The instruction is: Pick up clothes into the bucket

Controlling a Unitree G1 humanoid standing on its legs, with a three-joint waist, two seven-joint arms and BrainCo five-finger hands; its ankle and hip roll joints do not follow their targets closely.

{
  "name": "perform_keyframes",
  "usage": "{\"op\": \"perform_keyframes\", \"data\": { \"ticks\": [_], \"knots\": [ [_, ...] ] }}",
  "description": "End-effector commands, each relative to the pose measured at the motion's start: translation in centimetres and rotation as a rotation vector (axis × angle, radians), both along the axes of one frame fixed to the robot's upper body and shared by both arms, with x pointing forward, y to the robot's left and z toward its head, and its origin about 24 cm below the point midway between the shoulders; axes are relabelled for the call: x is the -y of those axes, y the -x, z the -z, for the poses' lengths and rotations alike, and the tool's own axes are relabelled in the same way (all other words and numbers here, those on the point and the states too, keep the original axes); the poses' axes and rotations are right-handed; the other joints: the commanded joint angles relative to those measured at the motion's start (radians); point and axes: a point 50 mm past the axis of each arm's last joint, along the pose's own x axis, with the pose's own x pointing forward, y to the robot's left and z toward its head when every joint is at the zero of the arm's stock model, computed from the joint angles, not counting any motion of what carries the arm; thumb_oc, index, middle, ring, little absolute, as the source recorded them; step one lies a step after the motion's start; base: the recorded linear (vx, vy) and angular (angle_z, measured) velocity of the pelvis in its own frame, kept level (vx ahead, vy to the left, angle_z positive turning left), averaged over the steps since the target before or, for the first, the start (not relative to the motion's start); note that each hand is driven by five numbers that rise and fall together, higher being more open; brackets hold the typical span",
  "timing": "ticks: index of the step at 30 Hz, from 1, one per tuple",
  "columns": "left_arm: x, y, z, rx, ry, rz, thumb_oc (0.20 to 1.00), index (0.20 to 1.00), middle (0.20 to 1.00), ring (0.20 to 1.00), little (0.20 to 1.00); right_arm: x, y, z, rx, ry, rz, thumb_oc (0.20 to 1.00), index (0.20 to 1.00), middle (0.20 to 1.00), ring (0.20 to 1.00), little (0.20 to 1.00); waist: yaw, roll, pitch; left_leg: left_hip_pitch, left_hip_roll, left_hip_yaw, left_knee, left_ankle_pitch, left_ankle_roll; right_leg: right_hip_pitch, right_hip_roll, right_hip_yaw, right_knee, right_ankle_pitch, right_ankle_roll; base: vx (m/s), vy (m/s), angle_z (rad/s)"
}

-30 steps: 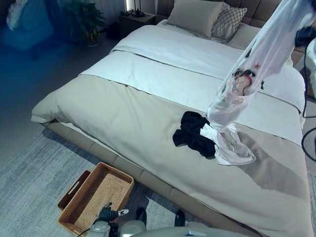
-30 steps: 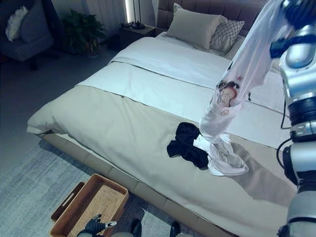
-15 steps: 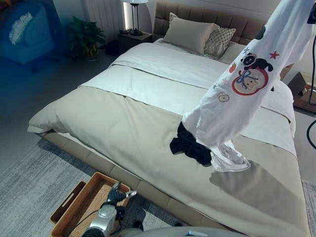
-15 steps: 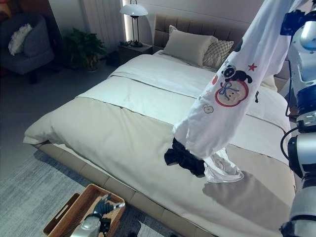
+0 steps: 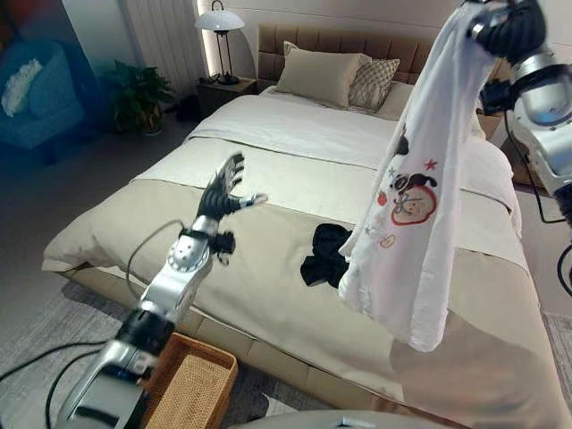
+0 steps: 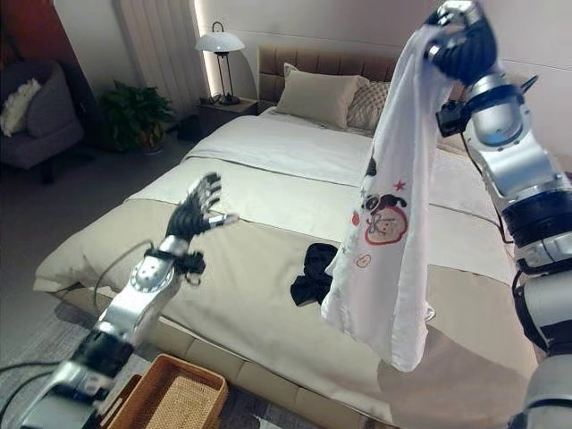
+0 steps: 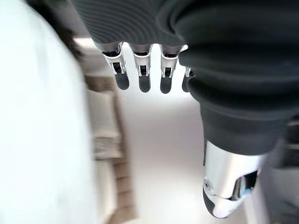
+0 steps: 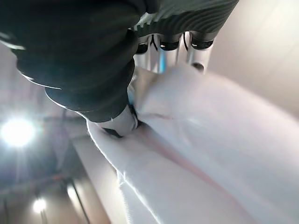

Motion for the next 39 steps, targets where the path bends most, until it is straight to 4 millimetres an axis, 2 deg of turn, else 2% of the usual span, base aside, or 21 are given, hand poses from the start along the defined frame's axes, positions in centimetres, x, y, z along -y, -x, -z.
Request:
{"op": "perform_keyframes", "data": {
  "ticks": [1,3,4,6,11,19,22,29,32,36,38,39],
  "knots": [
    [2.1,-0.8,-2.7,0.08,0.003,0.101,1.0,1.0,1.0,1.0,1.0,-0.9,1.7,-4.5,0.129,0.042,-0.066,0.2,0.2,0.2,0.2,0.2,0.0,-0.049,-0.031,0.002,-0.013,-0.002,0.06,-0.088,-0.002,-0.011,-0.082,-0.037,0.073,-0.029,0.073,-0.01,-0.001,-0.06],
    [2.8,-0.9,-3.0,0.086,0.005,0.127,1.0,1.0,1.0,1.0,1.0,-1.2,1.8,-4.4,0.126,0.045,-0.085,0.2,0.2,0.2,0.2,0.2,-0.002,-0.047,-0.032,0.003,-0.013,-0.001,0.06,-0.089,-0.002,-0.01,-0.082,-0.035,0.073,-0.029,0.073,0.0,-0.004,-0.05],
    [4.2,-1.1,-3.9,0.099,-0.005,0.189,1.0,1.0,1.0,1.0,1.0,-2.0,1.7,-4.2,0.117,0.049,-0.123,0.2,0.2,0.2,0.2,0.2,-0.007,-0.044,-0.033,0.004,-0.013,0.0,0.061,-0.089,-0.002,-0.009,-0.082,-0.033,0.071,-0.027,0.073,0.0,-0.004,-0.06],
    [5.4,-1.2,-4.4,0.104,-0.024,0.239,1.0,1.0,1.0,1.0,1.0,-2.6,1.9,-4.4,0.12,0.061,-0.151,0.2,0.2,0.2,0.2,0.2,-0.01,-0.041,-0.031,0.012,-0.011,0.001,0.059,-0.095,-0.003,-0.002,-0.08,-0.033,0.068,-0.032,0.074,0.02,0.0,-0.13],
    [7.9,-1.6,-4.8,0.099,-0.09,0.318,1.0,1.0,1.0,1.0,1.0,-4.6,2.3,-4.7,0.135,0.103,-0.233,0.2,0.2,0.2,0.2,0.2,-0.022,-0.036,-0.028,0.01,-0.012,0.002,0.061,-0.092,-0.004,-0.005,-0.08,-0.029,0.071,-0.03,0.075,0.0,0.001,-0.03],
    [10.1,-2.9,-3.1,0.036,-0.155,0.295,1.0,1.0,1.0,1.0,1.0,-7.2,3.2,-5.7,0.196,0.11,-0.346,0.2,0.2,0.2,0.2,0.2,-0.036,-0.031,-0.02,0.008,-0.018,0.003,0.071,-0.095,0.0,-0.008,-0.084,-0.021,0.08,-0.032,0.076,0.0,0.0,0.0],
    [10.8,-2.9,-3.1,0.03,-0.157,0.315,1.0,1.0,1.0,1.0,1.0,-7.9,3.5,-5.8,0.208,0.116,-0.38,0.2,0.2,0.2,0.2,0.2,-0.039,-0.029,-0.02,0.007,-0.019,0.003,0.073,-0.096,0.0,-0.009,-0.085,-0.021,0.082,-0.032,0.076,0.0,0.0,0.0],
    [13.8,-2.4,-3.3,0.032,-0.199,0.4,1.0,1.0,1.0,1.0,1.0,-10.0,4.6,-5.8,0.223,0.144,-0.487,0.2,0.2,0.2,0.2,0.2,-0.041,-0.028,-0.016,-0.006,-0.026,-0.007,0.081,-0.089,0.004,-0.019,-0.088,-0.027,0.09,-0.025,0.076,0.0,0.001,0.0],
    [14.4,-2.5,-3.1,0.025,-0.212,0.407,1.0,1.0,1.0,1.0,1.0,-10.4,4.7,-5.8,0.227,0.142,-0.51,0.2,0.2,0.2,0.2,0.2,-0.042,-0.026,-0.015,-0.001,-0.026,-0.008,0.081,-0.096,0.005,-0.014,-0.087,-0.026,0.089,-0.03,0.077,-0.02,0.006,0.01],
    [16.4,-1.7,-2.6,-0.037,-0.137,0.486,1.0,1.0,1.0,1.0,1.0,-11.6,5.0,-5.8,0.233,0.134,-0.559,0.2,0.2,0.2,0.2,0.2,-0.046,-0.024,-0.01,-0.006,-0.029,-0.009,0.085,-0.097,0.007,-0.018,-0.089,-0.024,0.091,-0.028,0.076,0.0,0.0,0.0],
    [16.8,-1.4,-2.6,-0.047,-0.13,0.516,1.0,1.0,1.0,1.0,1.0,-11.8,5.0,-5.8,0.232,0.135,-0.566,0.2,0.2,0.2,0.2,0.2,-0.048,-0.023,-0.01,-0.007,-0.029,-0.008,0.086,-0.097,0.007,-0.019,-0.089,-0.024,0.092,-0.028,0.076,0.0,0.0,0.0],
    [17.5,-0.7,-2.5,-0.088,-0.098,0.598,1.0,1.0,1.0,1.0,1.0,-12.0,5.0,-5.7,0.227,0.129,-0.58,0.2,0.2,0.2,0.2,0.2,-0.051,-0.019,-0.01,-0.006,-0.03,-0.008,0.085,-0.096,0.007,-0.02,-0.09,-0.022,0.092,-0.027,0.077,0.0,0.0,0.0]
  ]
}}
